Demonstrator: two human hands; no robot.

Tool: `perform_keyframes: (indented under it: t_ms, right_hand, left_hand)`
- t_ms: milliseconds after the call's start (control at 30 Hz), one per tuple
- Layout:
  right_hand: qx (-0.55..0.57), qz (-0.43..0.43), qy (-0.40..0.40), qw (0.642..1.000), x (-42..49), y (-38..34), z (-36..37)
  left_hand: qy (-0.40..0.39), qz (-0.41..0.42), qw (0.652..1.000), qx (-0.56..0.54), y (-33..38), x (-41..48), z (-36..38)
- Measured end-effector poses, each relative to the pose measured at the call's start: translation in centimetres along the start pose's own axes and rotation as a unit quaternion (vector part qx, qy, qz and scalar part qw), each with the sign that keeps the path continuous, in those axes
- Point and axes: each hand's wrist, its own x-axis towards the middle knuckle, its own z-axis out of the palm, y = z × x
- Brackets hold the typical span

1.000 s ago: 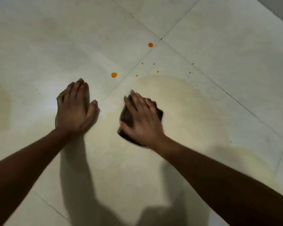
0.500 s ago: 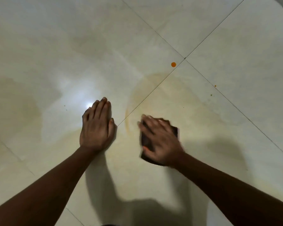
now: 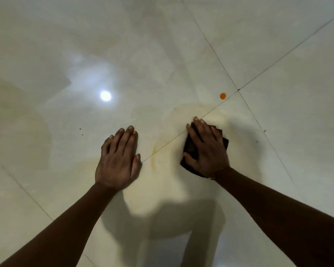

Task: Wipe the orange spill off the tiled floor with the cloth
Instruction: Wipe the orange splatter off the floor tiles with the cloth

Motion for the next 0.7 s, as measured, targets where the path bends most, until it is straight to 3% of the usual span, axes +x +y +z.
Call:
perform_keyframes:
  t_ms: [333, 433, 567, 700]
  right_hand:
    - [-0.009, -0.001, -0.042, 0.999, 3.0, -0.7, -1.3]
    - [-0.009, -0.111, -0.050, 0.993, 4.8, -0.9, -1.6]
    - [0.003, -0.301, -0.066, 0.951, 10.8, -4.7, -1.8]
    - [-0.006, -0.338, -0.044, 0.940, 16.8, -6.9, -1.5]
  left_hand:
    - [0.031, 0.020, 0.999, 0.004, -0.5, 0.1, 0.6]
    - [0.031, 0.009, 0.999, -0.012, -0.5, 0.3, 0.5]
    - [0.025, 0.007, 1.000, -0.008, -0.5, 0.0, 0.3]
    - [0.035, -0.012, 0.999, 0.009, 0.1, 0.2, 0.3]
